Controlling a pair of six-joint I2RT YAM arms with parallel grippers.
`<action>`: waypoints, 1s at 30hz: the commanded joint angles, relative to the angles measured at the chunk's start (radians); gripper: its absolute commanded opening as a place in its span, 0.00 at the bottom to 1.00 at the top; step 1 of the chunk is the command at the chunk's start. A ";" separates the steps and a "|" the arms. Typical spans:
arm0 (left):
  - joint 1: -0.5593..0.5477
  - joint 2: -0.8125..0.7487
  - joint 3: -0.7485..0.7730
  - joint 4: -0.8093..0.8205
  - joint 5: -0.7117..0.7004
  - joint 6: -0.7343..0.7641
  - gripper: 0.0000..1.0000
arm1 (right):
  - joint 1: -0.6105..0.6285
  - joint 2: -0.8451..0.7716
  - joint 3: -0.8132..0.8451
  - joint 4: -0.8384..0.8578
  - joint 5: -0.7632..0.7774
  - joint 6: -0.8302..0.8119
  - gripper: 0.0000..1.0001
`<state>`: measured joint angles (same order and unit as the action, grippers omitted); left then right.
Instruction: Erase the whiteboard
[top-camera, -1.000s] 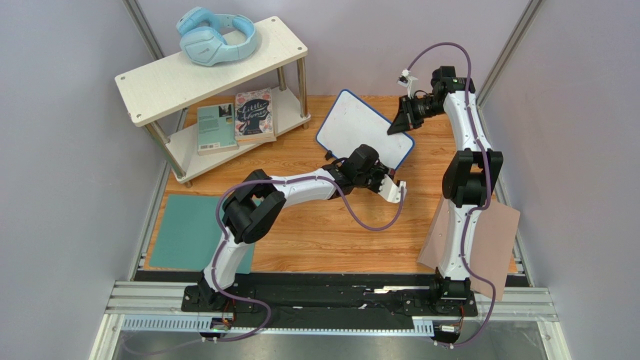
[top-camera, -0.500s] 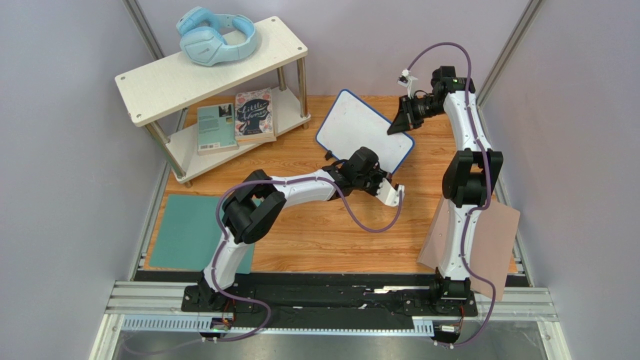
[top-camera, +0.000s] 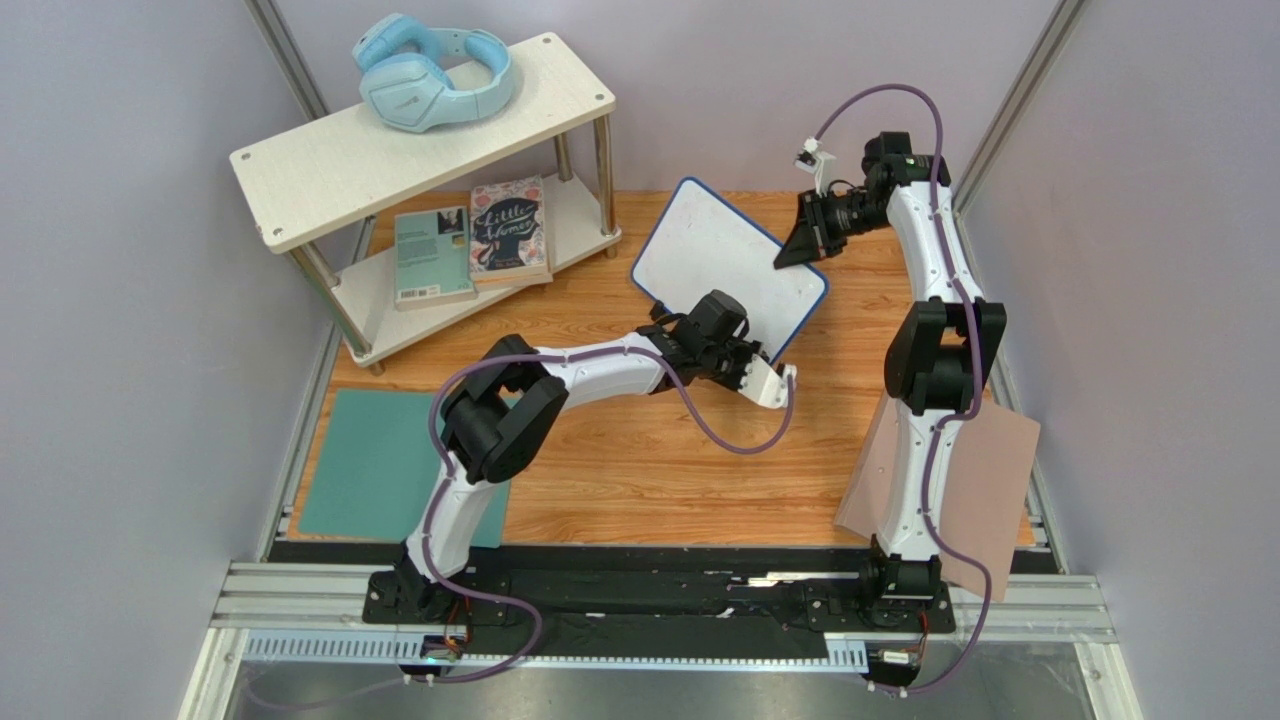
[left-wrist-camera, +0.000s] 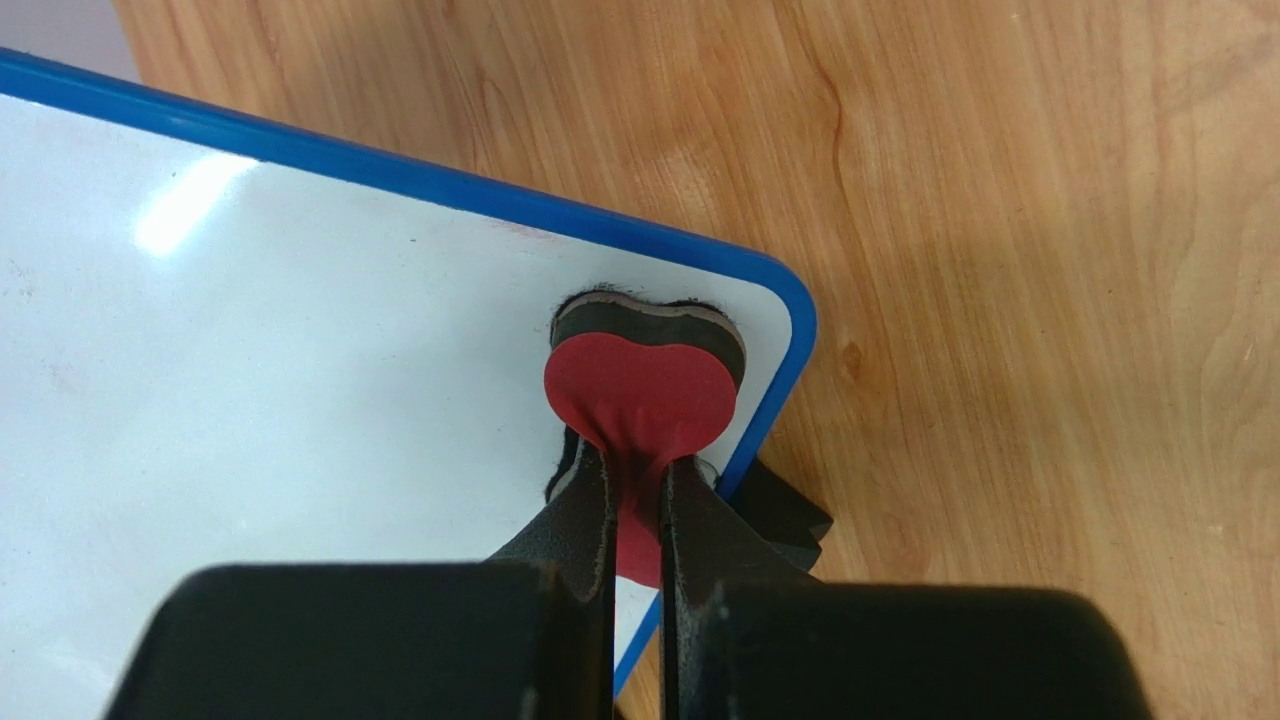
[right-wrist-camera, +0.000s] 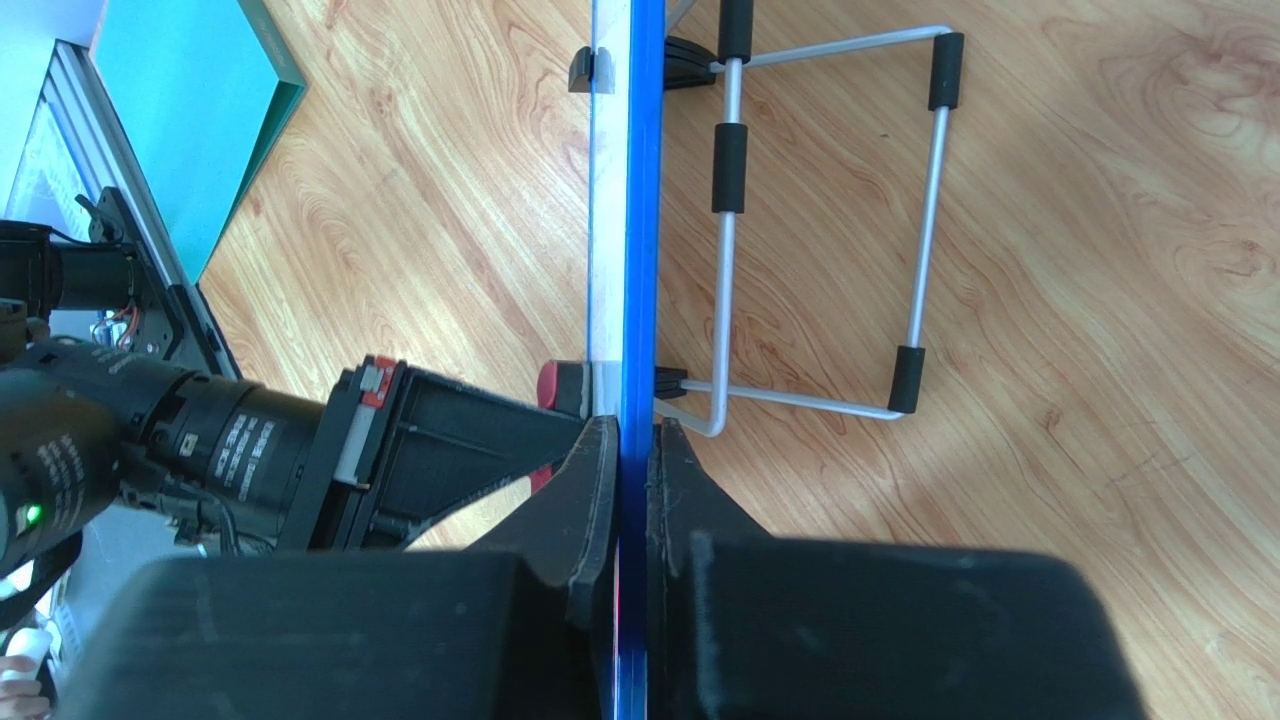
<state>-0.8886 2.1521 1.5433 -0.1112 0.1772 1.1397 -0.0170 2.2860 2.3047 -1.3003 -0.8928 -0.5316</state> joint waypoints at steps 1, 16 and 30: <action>0.086 0.051 -0.023 -0.090 -0.084 -0.012 0.00 | 0.055 0.049 -0.019 -0.152 0.103 -0.097 0.00; 0.129 0.048 0.092 0.071 -0.070 -0.204 0.00 | 0.055 0.049 -0.013 -0.163 0.107 -0.103 0.00; 0.229 0.132 0.222 0.180 -0.185 -0.337 0.00 | 0.057 0.058 -0.004 -0.180 0.100 -0.111 0.00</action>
<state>-0.7177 2.2047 1.7111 -0.0849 0.1005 0.8600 -0.0135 2.2913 2.3104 -1.2739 -0.8639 -0.5095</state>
